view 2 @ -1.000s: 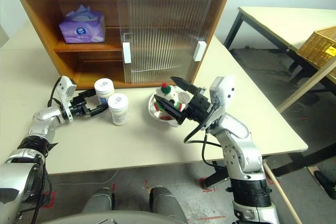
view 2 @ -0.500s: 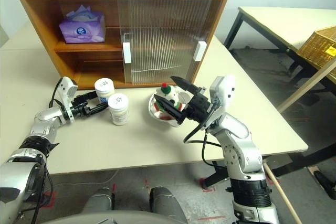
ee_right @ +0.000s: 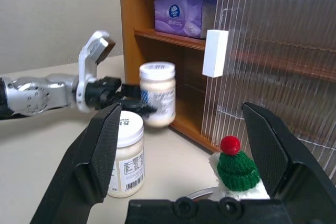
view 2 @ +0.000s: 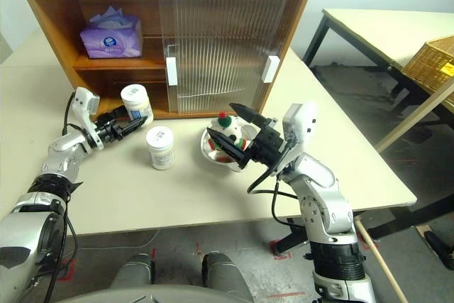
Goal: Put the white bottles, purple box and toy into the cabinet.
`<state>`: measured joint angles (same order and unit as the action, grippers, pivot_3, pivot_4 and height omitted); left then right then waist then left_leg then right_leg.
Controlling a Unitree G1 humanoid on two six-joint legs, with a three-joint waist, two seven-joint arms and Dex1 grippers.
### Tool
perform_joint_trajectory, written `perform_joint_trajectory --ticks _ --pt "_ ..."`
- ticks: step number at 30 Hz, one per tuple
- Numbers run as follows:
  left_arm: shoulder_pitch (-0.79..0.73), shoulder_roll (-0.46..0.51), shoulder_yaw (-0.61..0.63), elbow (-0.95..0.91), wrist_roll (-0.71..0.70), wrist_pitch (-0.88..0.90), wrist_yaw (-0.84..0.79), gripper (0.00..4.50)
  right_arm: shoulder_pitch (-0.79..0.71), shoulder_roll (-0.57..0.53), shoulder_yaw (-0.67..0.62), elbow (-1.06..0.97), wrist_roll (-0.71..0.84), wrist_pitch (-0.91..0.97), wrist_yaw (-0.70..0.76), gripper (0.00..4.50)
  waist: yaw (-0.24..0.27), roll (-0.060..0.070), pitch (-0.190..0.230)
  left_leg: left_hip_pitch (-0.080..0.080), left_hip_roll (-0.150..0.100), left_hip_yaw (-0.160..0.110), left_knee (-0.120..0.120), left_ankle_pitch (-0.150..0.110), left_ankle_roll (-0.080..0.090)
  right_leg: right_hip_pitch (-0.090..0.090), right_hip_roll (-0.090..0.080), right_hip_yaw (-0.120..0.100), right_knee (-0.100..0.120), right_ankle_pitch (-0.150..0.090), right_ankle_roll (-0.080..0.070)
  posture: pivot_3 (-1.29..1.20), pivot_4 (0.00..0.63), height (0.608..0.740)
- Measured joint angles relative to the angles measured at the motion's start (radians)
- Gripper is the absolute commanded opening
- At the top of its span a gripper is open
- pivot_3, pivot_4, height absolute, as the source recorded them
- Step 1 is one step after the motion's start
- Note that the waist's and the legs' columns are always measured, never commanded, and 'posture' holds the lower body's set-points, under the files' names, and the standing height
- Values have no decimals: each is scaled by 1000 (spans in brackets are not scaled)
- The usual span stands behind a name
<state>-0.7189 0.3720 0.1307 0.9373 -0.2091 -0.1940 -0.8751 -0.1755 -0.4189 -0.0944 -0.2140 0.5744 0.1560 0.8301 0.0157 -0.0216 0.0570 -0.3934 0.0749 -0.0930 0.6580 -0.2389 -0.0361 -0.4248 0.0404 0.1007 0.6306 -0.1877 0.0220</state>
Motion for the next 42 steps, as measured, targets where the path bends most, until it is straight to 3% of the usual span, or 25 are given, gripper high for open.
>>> perform_joint_trajectory --ticks 9,31,42 --pt "-71 -1 21 16 2 86 147 3062 -2 9 2 5 -1 0 4 4500 3 0 0 -1 0 0 0 0 0 0 0 0 0 0 0 31 61 740" --pt "-217 -86 13 274 122 24 596 3062 -2 13 3 6 -2 0 -1 4500 6 -1 0 -1 0 1 1 2 4 0 0 0 0 0 0 18 66 740" --pt "-230 -115 44 320 128 18 678 3062 -2 13 3 6 -2 0 -2 4500 7 -1 0 -1 0 2 2 2 5 0 0 0 0 0 0 11 65 740"
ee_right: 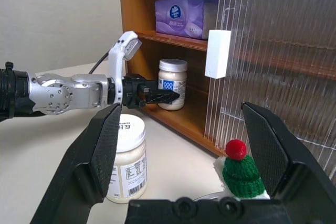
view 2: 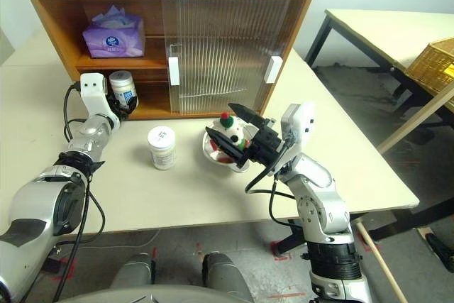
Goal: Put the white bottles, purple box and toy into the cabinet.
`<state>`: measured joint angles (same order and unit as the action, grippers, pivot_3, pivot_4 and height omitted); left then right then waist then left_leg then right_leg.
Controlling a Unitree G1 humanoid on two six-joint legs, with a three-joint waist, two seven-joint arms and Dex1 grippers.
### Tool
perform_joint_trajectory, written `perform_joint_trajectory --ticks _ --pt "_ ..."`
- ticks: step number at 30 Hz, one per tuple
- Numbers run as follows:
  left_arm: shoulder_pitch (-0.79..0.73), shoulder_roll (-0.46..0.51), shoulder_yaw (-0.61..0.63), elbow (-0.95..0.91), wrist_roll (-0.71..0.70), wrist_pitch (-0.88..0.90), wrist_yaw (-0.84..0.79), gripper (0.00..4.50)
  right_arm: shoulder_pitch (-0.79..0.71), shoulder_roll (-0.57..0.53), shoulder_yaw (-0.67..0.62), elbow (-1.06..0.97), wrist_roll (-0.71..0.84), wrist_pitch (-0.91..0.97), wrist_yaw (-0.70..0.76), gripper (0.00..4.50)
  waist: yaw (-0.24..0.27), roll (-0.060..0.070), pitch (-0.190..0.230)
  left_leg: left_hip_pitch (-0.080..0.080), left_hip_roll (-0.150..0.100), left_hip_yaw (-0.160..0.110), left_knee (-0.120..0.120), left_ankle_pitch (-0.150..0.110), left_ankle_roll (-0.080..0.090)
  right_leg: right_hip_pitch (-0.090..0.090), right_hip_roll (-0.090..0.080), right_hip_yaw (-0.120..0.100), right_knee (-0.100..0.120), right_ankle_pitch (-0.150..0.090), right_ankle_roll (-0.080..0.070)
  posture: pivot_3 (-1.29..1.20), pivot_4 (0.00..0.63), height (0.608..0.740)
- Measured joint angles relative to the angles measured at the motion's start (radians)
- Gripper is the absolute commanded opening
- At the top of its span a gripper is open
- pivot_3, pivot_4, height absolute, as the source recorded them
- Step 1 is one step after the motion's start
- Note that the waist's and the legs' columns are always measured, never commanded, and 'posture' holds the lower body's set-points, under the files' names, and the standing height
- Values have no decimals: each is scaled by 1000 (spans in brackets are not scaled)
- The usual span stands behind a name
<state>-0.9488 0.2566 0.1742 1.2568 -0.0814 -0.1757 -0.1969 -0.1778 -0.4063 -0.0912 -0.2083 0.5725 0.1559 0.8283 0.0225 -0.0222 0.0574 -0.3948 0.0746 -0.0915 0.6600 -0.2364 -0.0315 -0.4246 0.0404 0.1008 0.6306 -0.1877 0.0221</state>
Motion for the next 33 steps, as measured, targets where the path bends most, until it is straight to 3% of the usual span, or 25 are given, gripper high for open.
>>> perform_joint_trajectory --ticks 27,31,33 --pt "-32 -32 3 41 36 0 50 3062 0 -1 0 -7 0 1 -9 4500 -5 0 0 4 0 1 0 1 2 3 0 0 0 0 0 -7 53 740" --pt "-34 -32 3 41 48 0 56 4479 0 -1 0 -7 0 1 -9 4500 -5 0 0 4 0 1 1 1 3 4 0 0 0 0 0 -5 53 740" --pt "-37 -32 3 41 50 -4 58 4479 0 -1 0 -7 0 1 -8 4500 -5 0 0 5 0 1 1 1 3 4 0 0 1 0 0 -3 53 740"
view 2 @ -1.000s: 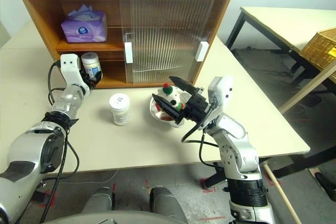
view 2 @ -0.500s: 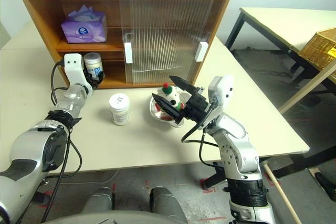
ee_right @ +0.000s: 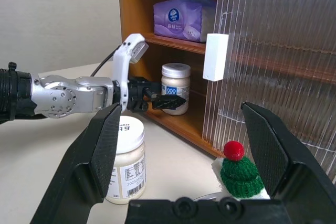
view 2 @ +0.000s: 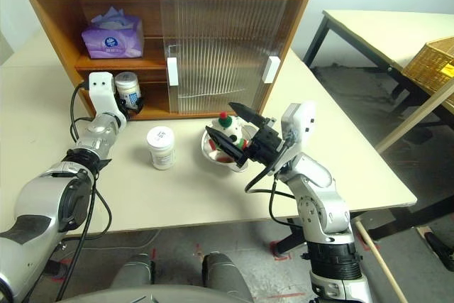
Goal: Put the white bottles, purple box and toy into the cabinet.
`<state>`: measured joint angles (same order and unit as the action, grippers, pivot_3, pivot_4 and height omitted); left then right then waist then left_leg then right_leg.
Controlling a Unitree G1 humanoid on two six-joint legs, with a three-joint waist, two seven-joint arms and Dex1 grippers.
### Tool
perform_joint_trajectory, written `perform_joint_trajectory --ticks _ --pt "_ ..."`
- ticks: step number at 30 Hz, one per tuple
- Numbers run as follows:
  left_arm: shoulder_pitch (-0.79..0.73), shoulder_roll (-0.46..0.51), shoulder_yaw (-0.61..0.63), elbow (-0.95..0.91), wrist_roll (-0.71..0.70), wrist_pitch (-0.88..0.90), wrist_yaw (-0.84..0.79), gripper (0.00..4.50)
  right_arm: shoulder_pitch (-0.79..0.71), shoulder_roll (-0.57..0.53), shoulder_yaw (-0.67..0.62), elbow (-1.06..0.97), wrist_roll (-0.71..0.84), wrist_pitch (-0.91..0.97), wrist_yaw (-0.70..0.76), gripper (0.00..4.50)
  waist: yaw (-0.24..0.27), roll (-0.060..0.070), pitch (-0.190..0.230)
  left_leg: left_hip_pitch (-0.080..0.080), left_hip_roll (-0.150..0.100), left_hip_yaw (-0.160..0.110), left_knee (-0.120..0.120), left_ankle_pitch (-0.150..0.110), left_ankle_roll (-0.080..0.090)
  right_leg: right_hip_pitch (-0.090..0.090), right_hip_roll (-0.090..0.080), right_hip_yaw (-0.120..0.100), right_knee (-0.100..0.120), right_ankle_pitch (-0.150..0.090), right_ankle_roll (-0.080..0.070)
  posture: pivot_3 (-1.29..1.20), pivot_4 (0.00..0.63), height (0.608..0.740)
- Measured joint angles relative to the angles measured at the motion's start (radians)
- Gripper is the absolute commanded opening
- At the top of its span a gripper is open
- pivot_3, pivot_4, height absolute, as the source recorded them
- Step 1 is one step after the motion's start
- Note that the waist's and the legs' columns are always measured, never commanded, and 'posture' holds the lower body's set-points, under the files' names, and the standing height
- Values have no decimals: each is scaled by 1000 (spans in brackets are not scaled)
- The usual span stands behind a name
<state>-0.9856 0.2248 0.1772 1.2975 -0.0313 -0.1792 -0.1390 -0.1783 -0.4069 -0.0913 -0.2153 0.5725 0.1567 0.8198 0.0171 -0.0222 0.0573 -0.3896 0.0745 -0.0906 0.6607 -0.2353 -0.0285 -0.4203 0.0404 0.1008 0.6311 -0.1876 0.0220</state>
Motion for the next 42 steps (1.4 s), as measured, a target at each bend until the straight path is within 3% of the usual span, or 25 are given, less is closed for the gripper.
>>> perform_joint_trajectory --ticks 15,28,31,42 --pt "12 6 0 -10 1 -73 -21 4479 0 1 1 0 0 0 9 4500 0 0 0 7 0 0 0 0 0 7 0 0 0 0 0 17 59 740" --pt "185 4 0 -191 -20 -111 -99 4479 -22 10 4 32 0 -3 28 4500 4 0 0 7 0 0 0 0 0 8 0 0 0 0 0 47 62 740" --pt "223 4 0 -245 -27 -106 -100 3849 -25 10 4 33 0 -3 30 4500 5 0 0 7 0 0 0 0 0 8 0 0 0 0 0 50 66 740" --pt "241 21 3 -315 -48 -64 -68 37 -25 10 4 34 -1 -3 39 4500 8 0 0 8 0 0 0 -1 -1 9 0 0 0 0 0 48 65 740"
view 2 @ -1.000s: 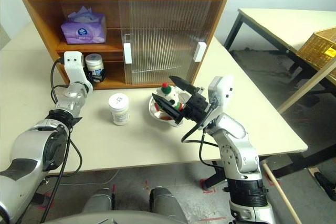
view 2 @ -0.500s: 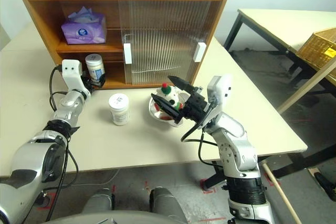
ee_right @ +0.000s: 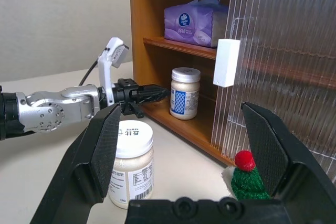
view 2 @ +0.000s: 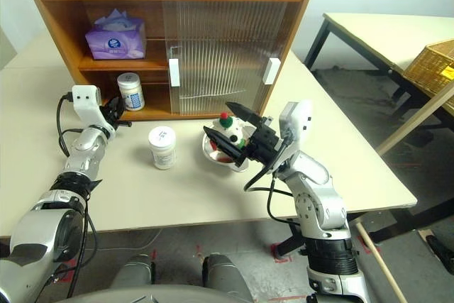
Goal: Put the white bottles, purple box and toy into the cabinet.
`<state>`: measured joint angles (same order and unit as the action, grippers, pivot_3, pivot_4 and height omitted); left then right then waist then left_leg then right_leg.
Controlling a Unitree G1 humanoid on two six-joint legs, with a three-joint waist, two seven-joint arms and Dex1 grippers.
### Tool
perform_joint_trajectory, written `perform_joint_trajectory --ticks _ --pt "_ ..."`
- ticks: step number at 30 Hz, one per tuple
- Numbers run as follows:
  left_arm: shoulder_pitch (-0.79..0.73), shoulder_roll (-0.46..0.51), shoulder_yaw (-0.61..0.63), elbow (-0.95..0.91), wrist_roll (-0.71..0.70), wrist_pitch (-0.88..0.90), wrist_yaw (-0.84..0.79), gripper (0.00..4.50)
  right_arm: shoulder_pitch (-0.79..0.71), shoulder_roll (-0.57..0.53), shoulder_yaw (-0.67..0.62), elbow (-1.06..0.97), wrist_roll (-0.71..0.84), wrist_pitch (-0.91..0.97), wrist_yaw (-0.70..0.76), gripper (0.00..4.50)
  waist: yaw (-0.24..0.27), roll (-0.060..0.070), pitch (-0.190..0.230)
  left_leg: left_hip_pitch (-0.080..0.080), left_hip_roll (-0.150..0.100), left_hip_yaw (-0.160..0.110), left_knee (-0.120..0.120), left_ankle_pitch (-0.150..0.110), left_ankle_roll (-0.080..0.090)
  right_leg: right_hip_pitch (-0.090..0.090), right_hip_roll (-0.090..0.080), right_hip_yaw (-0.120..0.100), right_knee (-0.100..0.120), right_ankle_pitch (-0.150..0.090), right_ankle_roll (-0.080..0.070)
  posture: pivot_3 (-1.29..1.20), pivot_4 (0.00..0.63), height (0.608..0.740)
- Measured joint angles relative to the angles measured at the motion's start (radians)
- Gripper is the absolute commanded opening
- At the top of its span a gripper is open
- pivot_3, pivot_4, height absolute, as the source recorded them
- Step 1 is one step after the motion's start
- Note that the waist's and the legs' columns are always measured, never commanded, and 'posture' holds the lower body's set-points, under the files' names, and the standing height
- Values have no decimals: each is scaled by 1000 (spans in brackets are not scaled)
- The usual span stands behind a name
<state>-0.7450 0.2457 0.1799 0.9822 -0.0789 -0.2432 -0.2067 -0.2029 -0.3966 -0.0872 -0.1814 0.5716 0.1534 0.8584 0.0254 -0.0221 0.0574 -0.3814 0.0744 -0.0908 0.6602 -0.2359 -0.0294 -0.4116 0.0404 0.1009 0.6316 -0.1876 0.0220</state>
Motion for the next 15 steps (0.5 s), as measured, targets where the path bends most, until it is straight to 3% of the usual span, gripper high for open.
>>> perform_joint_trajectory --ticks 15 --pt "-109 20 2 124 1 0 84 37 0 0 0 0 -1 0 -5 4500 -1 0 0 0 0 0 -1 0 -1 0 0 0 -1 0 0 30 64 740"
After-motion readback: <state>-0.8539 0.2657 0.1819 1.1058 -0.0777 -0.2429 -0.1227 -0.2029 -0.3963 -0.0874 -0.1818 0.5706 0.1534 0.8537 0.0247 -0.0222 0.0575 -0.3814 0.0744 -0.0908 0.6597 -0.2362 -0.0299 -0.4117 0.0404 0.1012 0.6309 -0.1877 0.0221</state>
